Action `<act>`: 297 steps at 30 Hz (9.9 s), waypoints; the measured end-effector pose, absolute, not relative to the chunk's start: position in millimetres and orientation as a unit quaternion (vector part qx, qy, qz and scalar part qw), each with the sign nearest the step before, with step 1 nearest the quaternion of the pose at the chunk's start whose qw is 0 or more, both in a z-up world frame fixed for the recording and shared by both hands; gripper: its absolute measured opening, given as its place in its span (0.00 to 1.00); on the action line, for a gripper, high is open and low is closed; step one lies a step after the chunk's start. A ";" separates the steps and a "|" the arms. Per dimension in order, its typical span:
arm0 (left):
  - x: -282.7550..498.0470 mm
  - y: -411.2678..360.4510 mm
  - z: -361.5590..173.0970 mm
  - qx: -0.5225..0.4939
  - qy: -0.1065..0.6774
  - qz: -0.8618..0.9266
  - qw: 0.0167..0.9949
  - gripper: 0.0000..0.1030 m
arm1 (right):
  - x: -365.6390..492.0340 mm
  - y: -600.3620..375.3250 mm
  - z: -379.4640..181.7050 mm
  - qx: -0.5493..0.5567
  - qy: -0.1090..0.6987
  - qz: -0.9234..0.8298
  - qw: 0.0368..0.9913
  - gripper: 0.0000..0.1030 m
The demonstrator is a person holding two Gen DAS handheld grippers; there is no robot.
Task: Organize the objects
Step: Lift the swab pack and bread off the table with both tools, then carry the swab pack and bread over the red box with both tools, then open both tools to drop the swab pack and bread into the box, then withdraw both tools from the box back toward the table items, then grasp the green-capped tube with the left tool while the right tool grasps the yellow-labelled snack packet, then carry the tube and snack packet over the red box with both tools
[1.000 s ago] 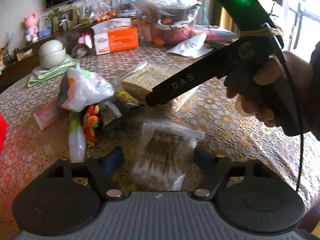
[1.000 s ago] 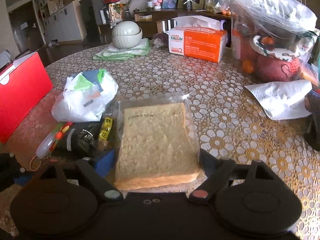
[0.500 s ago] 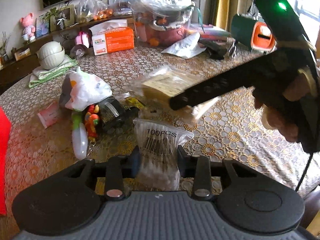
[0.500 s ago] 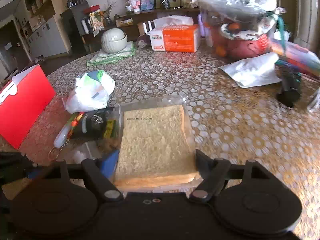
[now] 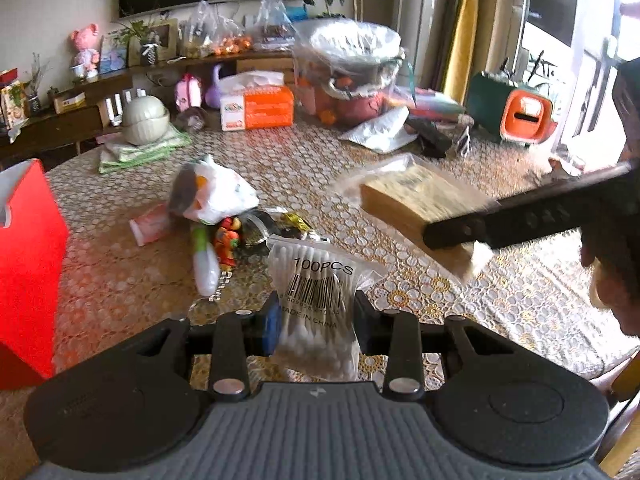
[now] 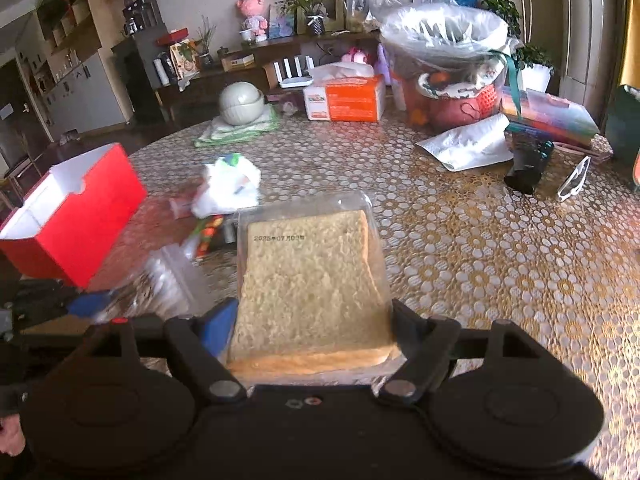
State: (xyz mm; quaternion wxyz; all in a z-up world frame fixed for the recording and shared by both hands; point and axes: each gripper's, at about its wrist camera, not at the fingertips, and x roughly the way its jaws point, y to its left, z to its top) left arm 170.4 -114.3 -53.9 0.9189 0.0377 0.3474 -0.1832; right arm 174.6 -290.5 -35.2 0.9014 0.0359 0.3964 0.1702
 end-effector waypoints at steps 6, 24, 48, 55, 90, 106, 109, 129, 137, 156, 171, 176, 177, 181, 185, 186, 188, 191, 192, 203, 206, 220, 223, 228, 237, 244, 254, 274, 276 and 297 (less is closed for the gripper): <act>147.5 -92.6 -30.4 0.018 0.332 -0.174 0.927 0.34 | 148.9 -271.2 -13.4 0.044 0.390 0.182 0.901 0.76; 106.7 11.9 23.1 -0.034 0.286 -0.102 0.952 0.34 | 119.8 -151.8 39.6 -0.013 0.362 0.244 0.900 0.76; 118.2 181.0 35.7 -0.044 0.295 0.011 0.954 0.34 | 155.3 20.5 42.1 -0.075 0.352 0.320 0.877 0.76; 152.1 207.7 33.8 -0.021 0.306 0.030 0.951 0.34 | 188.2 52.3 28.6 -0.090 0.364 0.307 0.875 0.76; 307.2 246.0 -38.4 0.026 0.459 0.064 0.886 0.35 | 264.5 139.7 -47.1 -0.211 0.423 0.303 0.828 0.76; 304.1 250.5 -41.5 0.013 0.455 0.072 0.887 0.60 | 261.7 131.5 -39.3 -0.191 0.418 0.318 0.829 0.77; 299.3 252.8 -36.8 0.000 0.449 0.071 0.891 0.60 | 257.9 126.2 -32.6 -0.180 0.416 0.321 0.832 0.77; 239.3 233.0 16.4 -0.017 0.393 0.067 0.917 0.60 | 212.8 72.8 24.9 -0.135 0.377 0.330 0.855 0.77; 211.5 213.9 37.7 -0.019 0.373 0.056 0.926 0.60 | 188.9 47.9 44.2 -0.121 0.359 0.339 0.861 0.77; 148.5 134.1 57.4 -0.019 0.328 0.003 0.944 0.80 | 142.8 -55.0 45.9 -0.061 0.340 0.326 0.880 0.80; 134.2 62.2 35.7 -0.020 0.320 -0.042 0.946 0.80 | 145.4 -162.5 18.0 -0.029 0.356 0.252 0.899 0.80; 139.7 36.8 21.8 -0.014 0.332 -0.061 0.941 0.85 | 154.7 -188.2 12.2 -0.020 0.359 0.233 0.904 0.80; 141.8 32.1 19.0 -0.013 0.335 -0.063 0.940 0.85 | 156.5 -192.1 10.4 -0.019 0.361 0.230 0.904 0.80; 149.8 16.2 9.4 -0.011 0.341 -0.075 0.937 0.85 | 165.7 -207.4 1.9 -0.015 0.367 0.216 0.905 0.80; 162.5 2.0 -0.3 -0.012 0.344 -0.080 0.936 0.99 | 176.2 -219.0 -6.7 -0.009 0.374 0.207 0.904 0.80; 165.4 -1.5 -2.9 -0.013 0.340 -0.079 0.937 1.00 | 179.7 -221.5 -8.3 -0.007 0.376 0.205 0.904 0.80; 172.8 -6.1 -8.2 -0.013 0.339 -0.084 0.937 1.00 | 187.3 -226.8 -11.9 -0.002 0.379 0.201 0.904 0.80; 185.6 -13.8 -18.4 -0.007 0.346 -0.087 0.934 1.00 | 198.7 -231.2 -19.9 -0.004 0.383 0.194 0.903 0.80; 189.3 -15.9 -21.4 -0.005 0.346 -0.087 0.934 1.00 | 202.1 -232.3 -22.5 -0.005 0.385 0.193 0.903 0.80; 236.7 -36.6 -62.3 0.018 0.367 -0.072 0.927 1.00 | 253.8 -247.1 -59.4 -0.001 0.405 0.156 0.901 0.80; 248.8 -41.3 -71.0 0.026 0.369 -0.070 0.926 1.00 | 267.9 -248.8 -69.7 -0.001 0.412 0.146 0.899 0.79; 293.1 -51.1 -104.5 0.043 0.384 -0.055 0.921 1.00 | 302.4 -238.3 -99.9 0.001 0.431 0.143 0.891 0.78; 294.2 -54.2 -105.7 0.045 0.381 -0.061 0.922 1.00 | 304.4 -236.3 -102.7 -0.002 0.430 0.143 0.891 0.78; 299.1 -57.7 -108.6 0.051 0.382 -0.053 0.921 1.00 | 306.1 -231.4 -105.3 -0.006 0.426 0.146 0.893 0.77; 298.6 -48.3 -114.5 0.036 0.383 -0.055 0.921 0.99 | 309.8 -220.1 -110.2 -0.019 0.424 0.158 0.891 0.57; 293.4 -48.2 -112.8 0.024 0.375 -0.077 0.923 0.79 | 302.0 -208.5 -112.2 -0.051 0.406 0.154 0.899 0.42; 287.5 -59.2 -107.1 0.029 0.374 -0.130 0.918 0.27 | 289.8 -194.3 -110.6 -0.081 0.397 0.162 0.900 0.16; 232.5 -37.9 -92.3 -0.046 0.389 -0.106 0.914 0.18 | 208.9 -204.0 -86.0 -0.001 0.431 0.185 0.883 0.16; 222.3 -33.8 -89.5 -0.055 0.388 -0.103 0.914 0.18 | 199.3 -201.7 -82.0 0.001 0.431 0.190 0.882 0.16; 134.1 17.7 -57.1 -0.103 0.359 -0.099 0.922 0.17 | 129.9 -148.9 -47.2 -0.036 0.418 0.233 0.877 0.16</act>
